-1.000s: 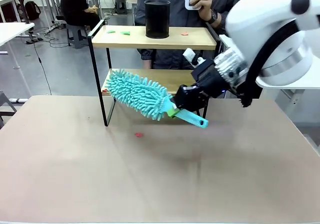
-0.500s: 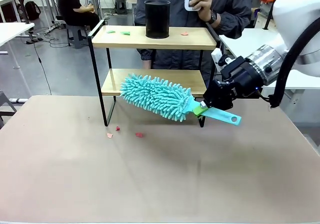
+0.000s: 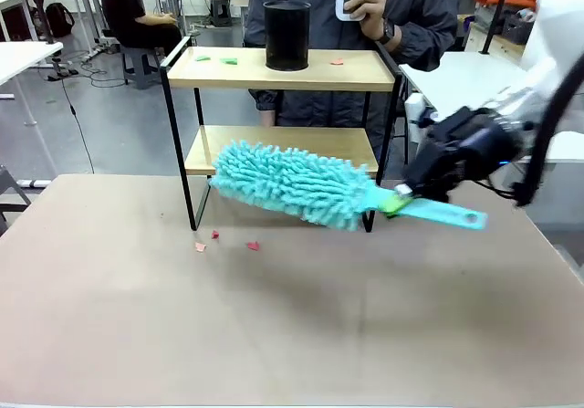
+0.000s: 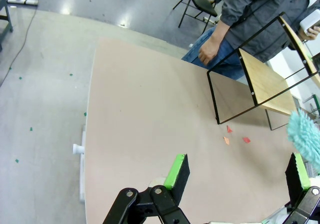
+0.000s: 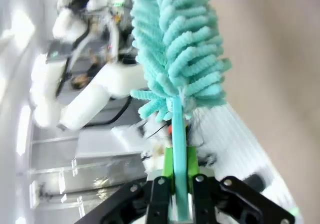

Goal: Clean the shelf.
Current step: Clean the specific tier of the Shelf with the Duster once objects are removed.

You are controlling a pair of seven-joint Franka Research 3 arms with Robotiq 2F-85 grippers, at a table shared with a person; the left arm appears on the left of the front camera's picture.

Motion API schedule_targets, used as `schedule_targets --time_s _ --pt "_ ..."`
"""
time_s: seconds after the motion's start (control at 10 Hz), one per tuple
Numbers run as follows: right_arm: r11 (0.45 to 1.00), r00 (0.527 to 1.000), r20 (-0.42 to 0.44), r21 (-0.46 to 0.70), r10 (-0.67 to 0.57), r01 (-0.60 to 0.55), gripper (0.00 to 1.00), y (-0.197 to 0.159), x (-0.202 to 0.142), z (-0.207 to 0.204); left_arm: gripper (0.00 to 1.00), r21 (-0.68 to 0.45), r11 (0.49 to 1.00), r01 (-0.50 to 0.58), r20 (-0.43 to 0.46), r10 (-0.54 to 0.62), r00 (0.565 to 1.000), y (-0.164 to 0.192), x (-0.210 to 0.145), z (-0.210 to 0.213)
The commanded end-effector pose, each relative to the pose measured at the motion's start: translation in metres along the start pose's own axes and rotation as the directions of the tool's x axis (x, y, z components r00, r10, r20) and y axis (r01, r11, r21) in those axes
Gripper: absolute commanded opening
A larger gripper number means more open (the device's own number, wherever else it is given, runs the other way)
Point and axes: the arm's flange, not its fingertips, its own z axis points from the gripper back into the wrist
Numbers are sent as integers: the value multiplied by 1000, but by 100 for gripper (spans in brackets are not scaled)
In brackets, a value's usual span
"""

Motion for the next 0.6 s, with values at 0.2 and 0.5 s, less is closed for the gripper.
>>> schedule_targets --time_s 0.2,0.5 --pt "950 997 61 306 39 -56 12 6 -138 140 100 -16 1000 23 18 -22 1000 0 0 -2" --pt "847 926 344 435 156 -304 12 -10 -225 201 100 -16 1000 23 18 -22 1000 0 0 -2"
